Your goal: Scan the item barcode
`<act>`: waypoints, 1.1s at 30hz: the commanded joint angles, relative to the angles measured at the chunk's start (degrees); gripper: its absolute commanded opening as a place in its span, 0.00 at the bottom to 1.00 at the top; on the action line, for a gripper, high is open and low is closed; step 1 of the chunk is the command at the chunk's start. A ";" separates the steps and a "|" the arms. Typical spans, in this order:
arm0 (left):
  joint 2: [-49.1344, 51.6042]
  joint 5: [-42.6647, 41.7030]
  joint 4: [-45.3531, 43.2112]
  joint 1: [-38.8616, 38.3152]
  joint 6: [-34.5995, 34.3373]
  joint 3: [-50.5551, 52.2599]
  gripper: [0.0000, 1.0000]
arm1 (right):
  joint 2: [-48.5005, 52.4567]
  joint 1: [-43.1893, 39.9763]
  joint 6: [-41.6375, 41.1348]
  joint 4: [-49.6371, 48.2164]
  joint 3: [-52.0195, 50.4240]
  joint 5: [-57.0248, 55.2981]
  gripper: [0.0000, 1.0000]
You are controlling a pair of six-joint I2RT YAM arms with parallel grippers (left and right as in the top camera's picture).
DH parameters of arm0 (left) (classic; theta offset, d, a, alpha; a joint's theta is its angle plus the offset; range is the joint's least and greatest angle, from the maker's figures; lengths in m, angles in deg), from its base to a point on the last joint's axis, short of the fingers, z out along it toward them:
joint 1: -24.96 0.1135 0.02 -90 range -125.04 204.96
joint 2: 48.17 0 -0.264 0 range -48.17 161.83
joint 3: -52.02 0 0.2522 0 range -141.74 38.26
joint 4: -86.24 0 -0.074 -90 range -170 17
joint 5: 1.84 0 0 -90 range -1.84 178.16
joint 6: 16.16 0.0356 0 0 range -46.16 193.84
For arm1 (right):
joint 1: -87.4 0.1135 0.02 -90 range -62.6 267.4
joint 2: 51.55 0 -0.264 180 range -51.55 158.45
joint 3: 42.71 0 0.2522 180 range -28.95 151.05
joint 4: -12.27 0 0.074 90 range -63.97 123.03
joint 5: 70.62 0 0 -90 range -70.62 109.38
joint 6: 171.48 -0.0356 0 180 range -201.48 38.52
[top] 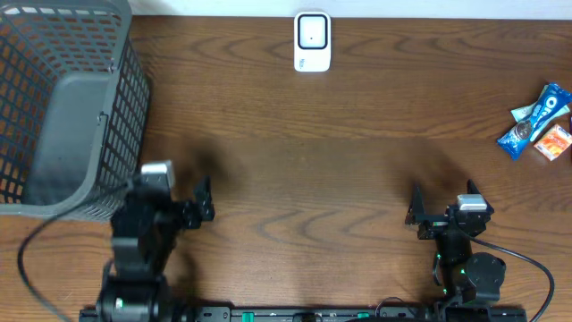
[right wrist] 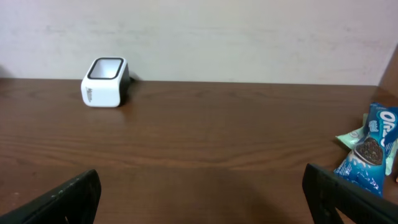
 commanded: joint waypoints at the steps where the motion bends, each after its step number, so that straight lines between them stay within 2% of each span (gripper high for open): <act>1: -6.14 -3.96 -0.17 0.74 2.56 3.39 0.98 | -0.39 -0.31 -0.81 0.09 -0.15 0.15 0.99; 16: -26.45 -4.11 -0.85 2.95 2.56 12.81 0.98 | -0.39 -0.31 -0.81 0.07 -0.15 0.15 0.99; 22: -26.36 -4.13 -5.60 4.46 1.73 15.28 0.98 | -0.39 -0.31 -0.81 0.07 -0.15 0.15 0.99; 31: -26.36 -5.22 -20.44 4.44 1.73 21.68 0.98 | -0.39 -0.31 -0.81 0.09 -0.15 0.15 0.99; 33: -26.36 -5.62 -21.14 4.44 1.73 22.03 0.98 | -0.39 -0.31 -0.81 0.07 -0.15 0.15 0.99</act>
